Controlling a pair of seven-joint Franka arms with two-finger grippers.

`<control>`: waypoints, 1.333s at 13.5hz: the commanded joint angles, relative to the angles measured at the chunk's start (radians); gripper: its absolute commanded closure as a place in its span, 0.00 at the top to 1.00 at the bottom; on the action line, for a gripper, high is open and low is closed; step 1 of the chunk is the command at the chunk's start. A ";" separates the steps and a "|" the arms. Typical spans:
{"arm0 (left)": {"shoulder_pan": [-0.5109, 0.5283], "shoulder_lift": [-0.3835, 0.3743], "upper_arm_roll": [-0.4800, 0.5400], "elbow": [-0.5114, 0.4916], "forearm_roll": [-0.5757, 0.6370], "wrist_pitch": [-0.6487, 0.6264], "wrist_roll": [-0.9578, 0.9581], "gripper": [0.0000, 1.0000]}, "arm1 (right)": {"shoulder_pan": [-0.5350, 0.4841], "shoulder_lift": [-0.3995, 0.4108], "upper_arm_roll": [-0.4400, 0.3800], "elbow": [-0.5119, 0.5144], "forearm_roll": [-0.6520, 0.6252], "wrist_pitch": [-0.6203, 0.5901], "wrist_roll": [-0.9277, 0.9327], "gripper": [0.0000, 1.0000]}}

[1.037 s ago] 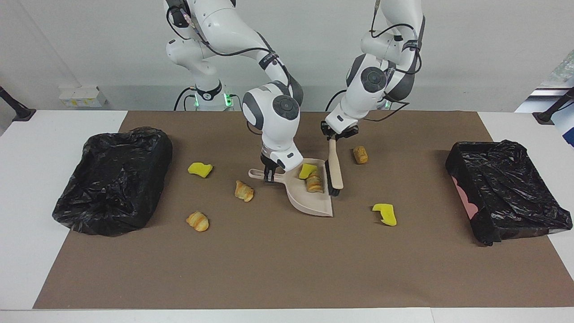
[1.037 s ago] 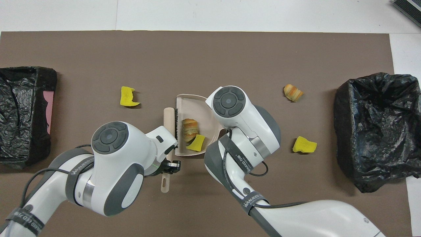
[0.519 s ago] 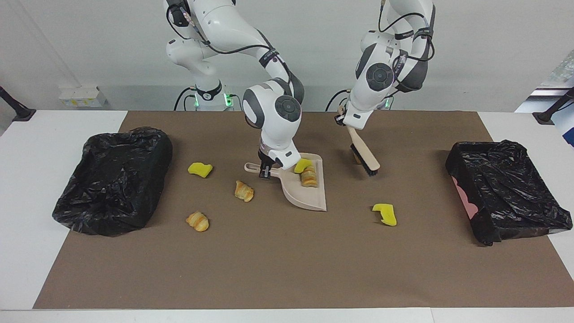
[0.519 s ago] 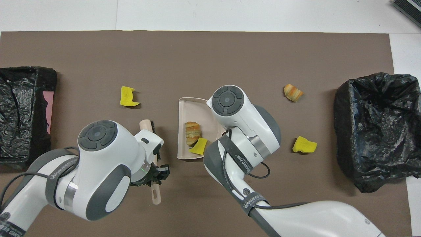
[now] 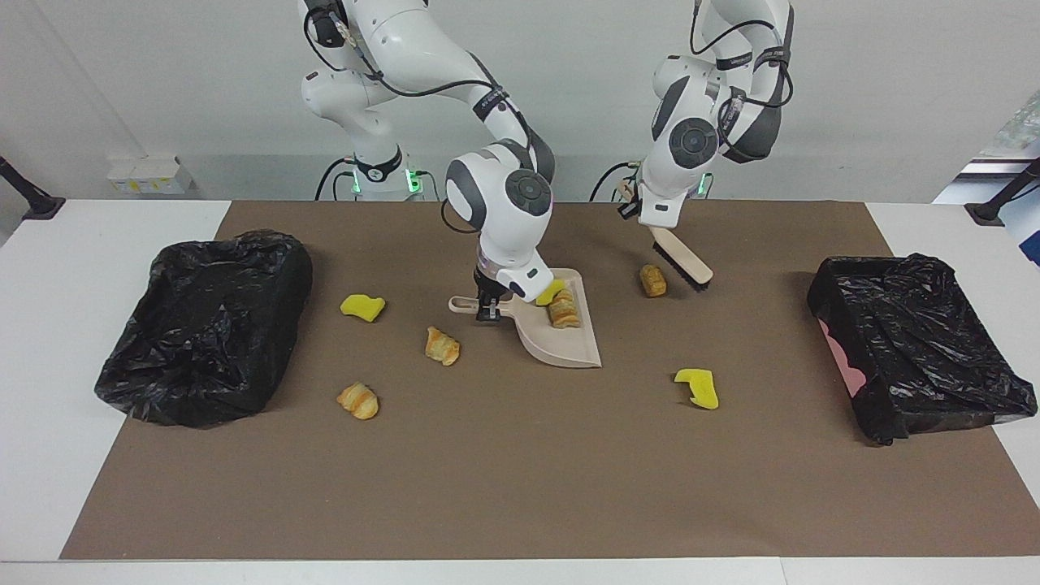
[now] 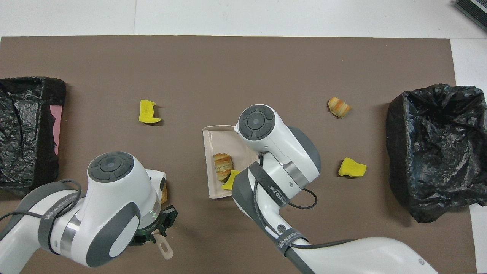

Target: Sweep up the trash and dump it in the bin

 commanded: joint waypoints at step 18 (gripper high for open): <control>-0.188 0.181 -0.027 0.091 -0.130 0.580 0.417 0.00 | -0.023 -0.050 0.008 -0.092 -0.021 0.071 0.084 0.00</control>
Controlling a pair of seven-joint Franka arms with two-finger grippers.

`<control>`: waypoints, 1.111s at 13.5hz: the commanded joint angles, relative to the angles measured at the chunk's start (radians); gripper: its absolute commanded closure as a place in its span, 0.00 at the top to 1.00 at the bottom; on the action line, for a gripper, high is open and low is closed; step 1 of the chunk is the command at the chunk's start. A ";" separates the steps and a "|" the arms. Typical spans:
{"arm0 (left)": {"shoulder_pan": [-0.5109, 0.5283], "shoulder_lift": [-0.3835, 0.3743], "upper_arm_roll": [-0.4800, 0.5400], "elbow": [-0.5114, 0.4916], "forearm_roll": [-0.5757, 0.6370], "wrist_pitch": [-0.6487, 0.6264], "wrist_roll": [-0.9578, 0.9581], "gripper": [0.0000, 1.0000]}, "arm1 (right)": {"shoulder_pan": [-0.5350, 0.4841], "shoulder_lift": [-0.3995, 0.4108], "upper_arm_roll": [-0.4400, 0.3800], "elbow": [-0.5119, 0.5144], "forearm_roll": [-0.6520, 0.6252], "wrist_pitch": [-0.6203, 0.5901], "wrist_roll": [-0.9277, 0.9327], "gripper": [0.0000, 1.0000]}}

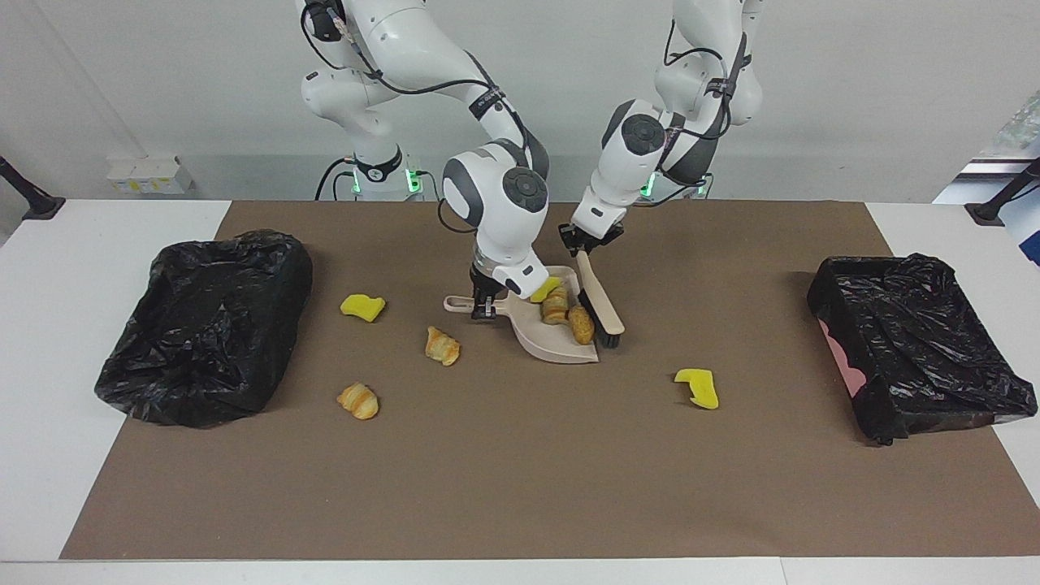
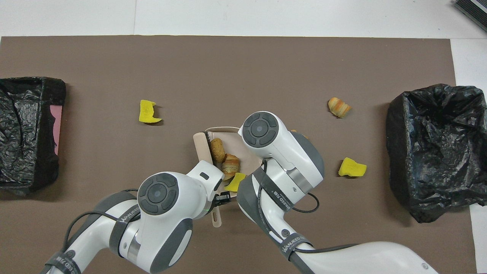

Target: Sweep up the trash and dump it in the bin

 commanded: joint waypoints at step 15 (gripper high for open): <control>0.562 0.234 0.032 0.332 0.410 -0.260 0.784 0.00 | -0.041 -0.012 0.008 -0.026 0.022 0.042 0.135 0.00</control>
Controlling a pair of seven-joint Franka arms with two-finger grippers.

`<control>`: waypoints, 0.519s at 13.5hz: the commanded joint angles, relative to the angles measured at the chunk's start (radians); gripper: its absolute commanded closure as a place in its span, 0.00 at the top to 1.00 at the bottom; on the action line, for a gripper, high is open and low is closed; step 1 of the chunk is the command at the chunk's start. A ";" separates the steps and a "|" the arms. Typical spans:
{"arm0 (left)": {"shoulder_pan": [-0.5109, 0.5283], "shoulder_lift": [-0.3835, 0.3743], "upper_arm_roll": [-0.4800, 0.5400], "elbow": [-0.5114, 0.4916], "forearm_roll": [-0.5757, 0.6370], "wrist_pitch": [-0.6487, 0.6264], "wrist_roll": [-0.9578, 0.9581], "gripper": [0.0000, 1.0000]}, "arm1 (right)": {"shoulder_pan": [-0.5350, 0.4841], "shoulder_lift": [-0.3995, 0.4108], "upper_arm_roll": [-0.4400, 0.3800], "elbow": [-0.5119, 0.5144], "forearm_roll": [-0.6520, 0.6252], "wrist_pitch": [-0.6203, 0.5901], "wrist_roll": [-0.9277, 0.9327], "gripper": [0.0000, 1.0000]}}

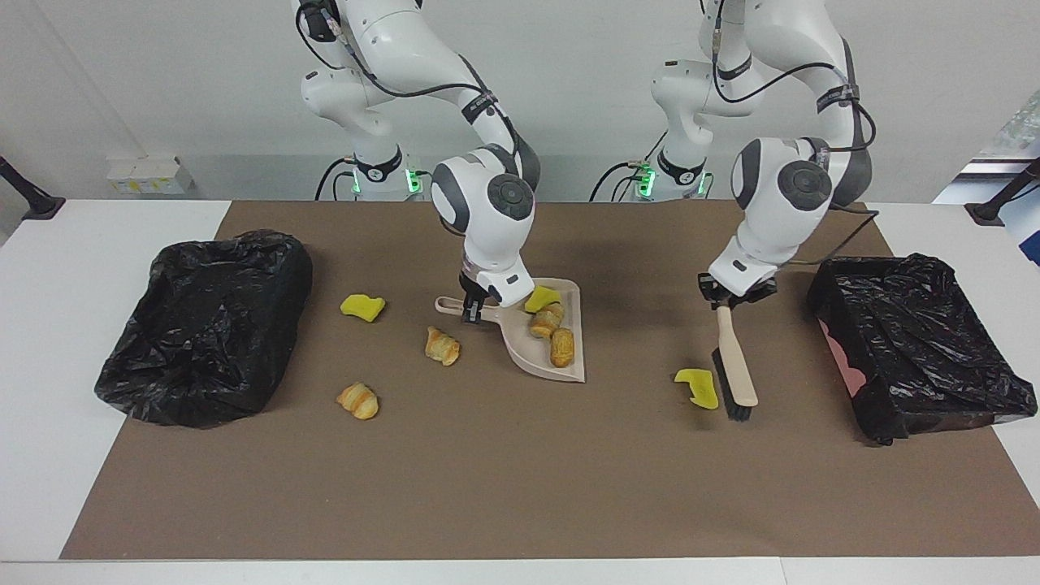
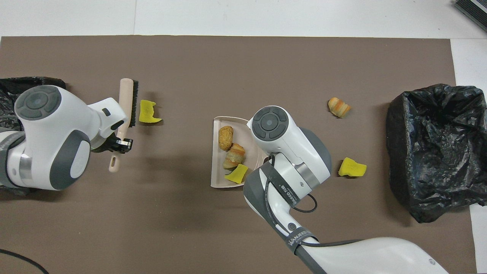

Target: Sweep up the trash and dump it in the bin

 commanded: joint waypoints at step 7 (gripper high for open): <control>-0.001 -0.021 -0.031 -0.079 0.046 -0.086 0.227 0.00 | -0.005 -0.014 0.010 -0.027 0.012 0.035 0.096 0.00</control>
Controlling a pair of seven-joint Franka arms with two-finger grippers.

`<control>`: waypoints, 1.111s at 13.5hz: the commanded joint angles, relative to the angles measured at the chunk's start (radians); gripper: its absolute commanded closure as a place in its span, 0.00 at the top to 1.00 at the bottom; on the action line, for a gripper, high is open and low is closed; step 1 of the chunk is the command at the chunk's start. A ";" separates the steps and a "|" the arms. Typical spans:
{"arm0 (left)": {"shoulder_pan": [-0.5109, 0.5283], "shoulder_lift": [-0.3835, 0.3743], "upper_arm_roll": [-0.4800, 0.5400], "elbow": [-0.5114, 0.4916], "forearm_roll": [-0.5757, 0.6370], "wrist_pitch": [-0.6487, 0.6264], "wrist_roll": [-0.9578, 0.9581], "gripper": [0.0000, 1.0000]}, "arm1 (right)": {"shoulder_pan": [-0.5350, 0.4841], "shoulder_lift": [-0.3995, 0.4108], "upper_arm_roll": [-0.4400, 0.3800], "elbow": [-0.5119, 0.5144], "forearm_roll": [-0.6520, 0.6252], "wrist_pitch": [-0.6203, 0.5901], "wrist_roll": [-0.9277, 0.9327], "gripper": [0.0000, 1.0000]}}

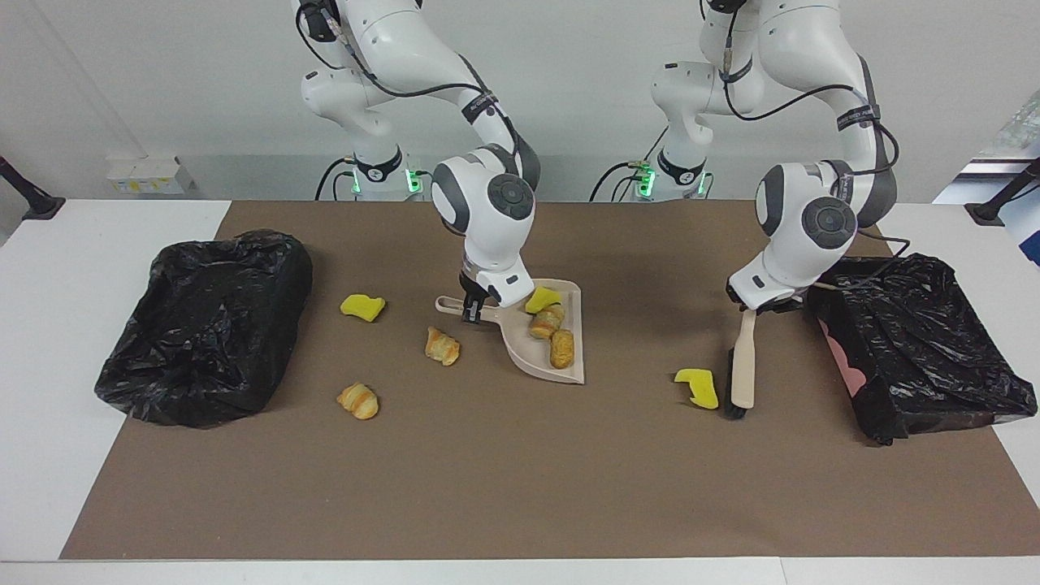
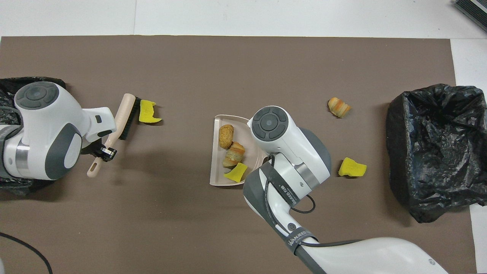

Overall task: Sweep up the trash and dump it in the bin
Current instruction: 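Sweep more sponge and bread into the dustpan with the left gripper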

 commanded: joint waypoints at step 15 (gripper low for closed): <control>-0.461 -0.117 0.014 -0.106 -0.294 0.007 -0.481 0.00 | -0.062 -0.014 0.009 -0.046 0.019 0.042 0.038 0.00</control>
